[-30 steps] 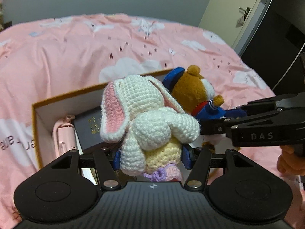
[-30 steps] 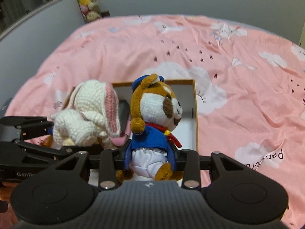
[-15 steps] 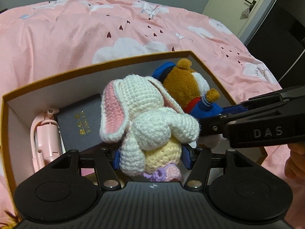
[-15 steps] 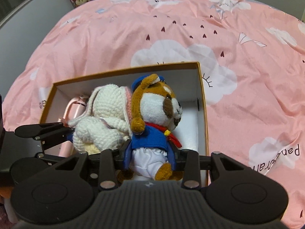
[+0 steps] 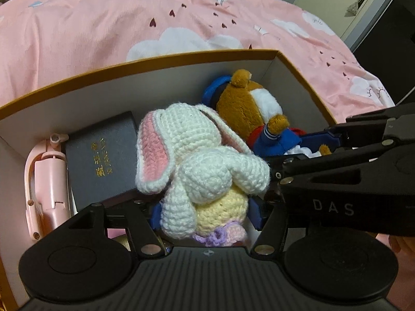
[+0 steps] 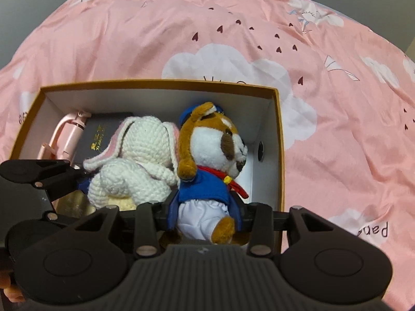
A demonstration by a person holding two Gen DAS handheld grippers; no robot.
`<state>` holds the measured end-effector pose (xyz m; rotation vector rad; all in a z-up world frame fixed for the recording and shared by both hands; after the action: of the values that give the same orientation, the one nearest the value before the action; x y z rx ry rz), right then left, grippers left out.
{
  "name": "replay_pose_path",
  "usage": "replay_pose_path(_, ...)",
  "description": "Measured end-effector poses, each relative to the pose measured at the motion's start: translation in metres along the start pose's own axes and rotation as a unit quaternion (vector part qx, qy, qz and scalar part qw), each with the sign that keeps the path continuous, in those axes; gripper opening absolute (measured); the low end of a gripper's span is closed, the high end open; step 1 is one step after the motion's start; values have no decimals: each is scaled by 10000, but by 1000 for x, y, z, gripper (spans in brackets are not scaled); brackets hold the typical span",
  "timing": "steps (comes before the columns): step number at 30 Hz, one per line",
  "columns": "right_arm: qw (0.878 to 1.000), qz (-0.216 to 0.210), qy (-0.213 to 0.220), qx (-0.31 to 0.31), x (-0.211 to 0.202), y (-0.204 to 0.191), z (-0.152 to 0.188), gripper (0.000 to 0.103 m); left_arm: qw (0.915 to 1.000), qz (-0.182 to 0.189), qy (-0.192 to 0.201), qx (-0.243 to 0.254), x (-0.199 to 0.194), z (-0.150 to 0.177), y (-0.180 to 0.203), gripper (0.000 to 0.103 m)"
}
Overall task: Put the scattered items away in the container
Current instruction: 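Lower the bunny and plush dog into the shoebox and open both grippers, then withdraw both grippers up from the shoebox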
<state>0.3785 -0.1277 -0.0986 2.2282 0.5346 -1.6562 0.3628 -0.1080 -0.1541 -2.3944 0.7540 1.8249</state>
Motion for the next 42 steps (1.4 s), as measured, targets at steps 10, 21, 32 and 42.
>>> replay_pose_path(10, 9990, 237, 30, -374, 0, 0, -7, 60, 9983, -294, -510, -2, 11, 0, 0, 78)
replay_pose_path(21, 9993, -242, 155, -243, -33, 8, 7, 55, 9948, -701, 16, 734, -40, 5, 9, 80)
replay_pose_path(32, 9911, -727, -842, -724, -25, -12, 49, 22, 9931, -356, -412, 1034, -46, 25, 17, 45)
replay_pose_path(42, 9881, -232, -1236, -883, 16, -14, 43, 12, 9951, -410, -487, 760, -23, 18, 8, 45)
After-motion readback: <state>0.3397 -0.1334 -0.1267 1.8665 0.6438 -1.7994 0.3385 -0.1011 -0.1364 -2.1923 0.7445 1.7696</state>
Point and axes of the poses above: each gripper's, at about its wrist camera, not at the fingertips, and x roughly the way its jaws point, y to its right, z to its underside, the point moved 7 cm from there along x, roughly the way its jaws point, and after that the axes turned 9 degrees about -y, right-handed, at the moved point
